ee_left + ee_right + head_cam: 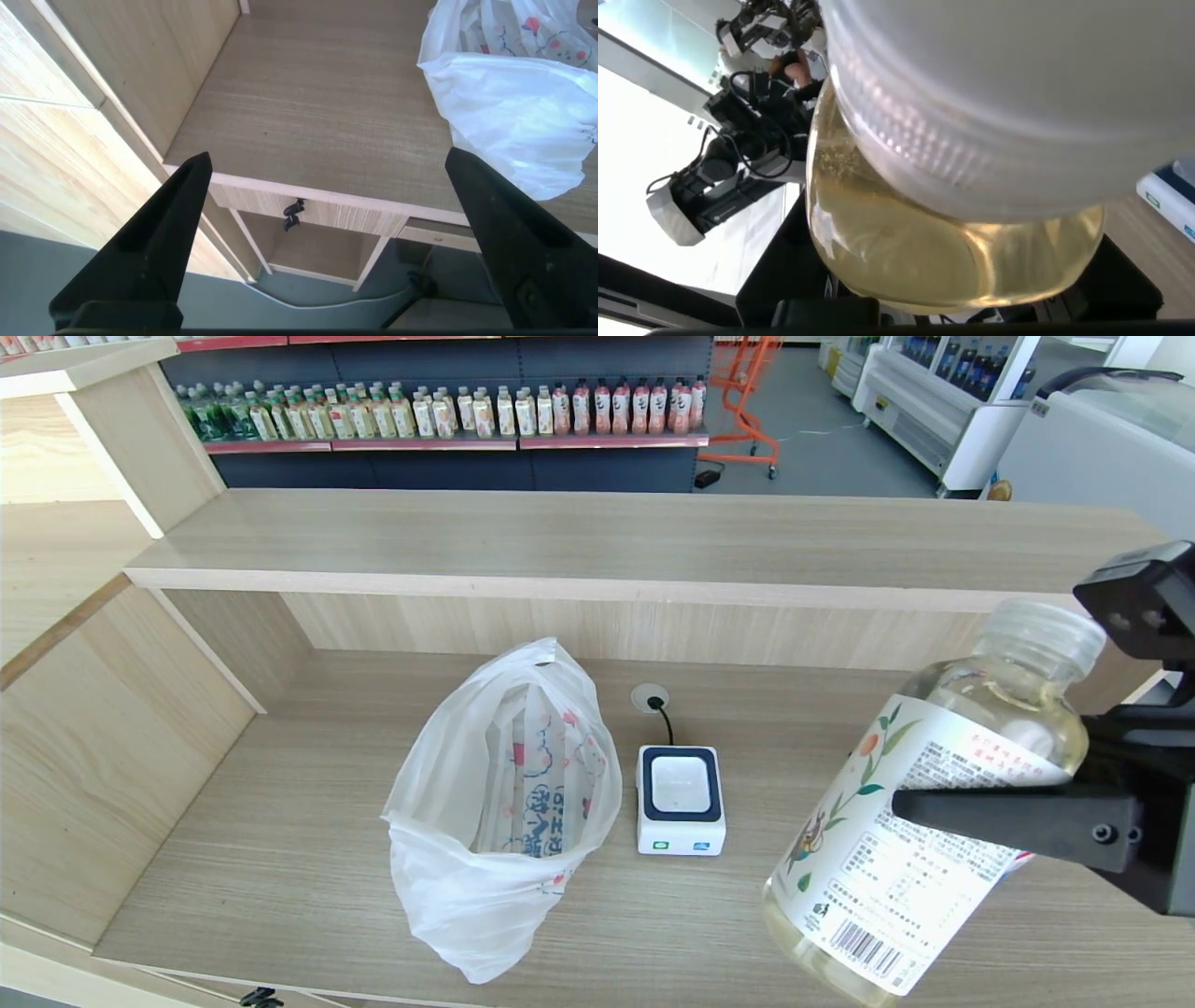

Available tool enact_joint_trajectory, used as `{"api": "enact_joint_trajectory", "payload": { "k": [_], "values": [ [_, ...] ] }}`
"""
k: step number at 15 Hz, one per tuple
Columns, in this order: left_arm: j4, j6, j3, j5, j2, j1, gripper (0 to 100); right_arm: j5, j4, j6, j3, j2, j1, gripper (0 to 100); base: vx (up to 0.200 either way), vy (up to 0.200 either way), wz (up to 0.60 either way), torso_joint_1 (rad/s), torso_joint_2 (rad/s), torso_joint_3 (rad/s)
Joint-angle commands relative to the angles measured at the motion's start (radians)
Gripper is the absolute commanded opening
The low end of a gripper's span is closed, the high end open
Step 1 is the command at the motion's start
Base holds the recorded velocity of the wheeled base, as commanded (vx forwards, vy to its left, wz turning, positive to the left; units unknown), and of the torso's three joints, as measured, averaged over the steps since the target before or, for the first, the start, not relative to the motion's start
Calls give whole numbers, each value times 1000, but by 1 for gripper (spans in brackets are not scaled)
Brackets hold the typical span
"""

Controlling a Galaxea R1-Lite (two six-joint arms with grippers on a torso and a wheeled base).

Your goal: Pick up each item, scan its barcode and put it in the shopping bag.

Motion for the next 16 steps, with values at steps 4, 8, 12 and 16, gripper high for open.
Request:
{"api": "enact_joint_trajectory", "payload": {
  "k": [4,8,12,16],
  "values": [
    [0,0,0,1,2,0,100,0,-1,0,-12,5,4,0,0,0,0,0,0,0],
    [0,0,0,1,2,0,100,-12,-19,-109,-7,45,-37,0,0,0,0,0,0,0],
    [0,0,0,1,0,0,100,-15,-30,-864,-52,298,-230,0,0,0,0,0,0,0],
    [0,0,0,1,2,0,100,-30,-61,-1264,-161,501,-241,0,0,0,0,0,0,0]
  ]
}}
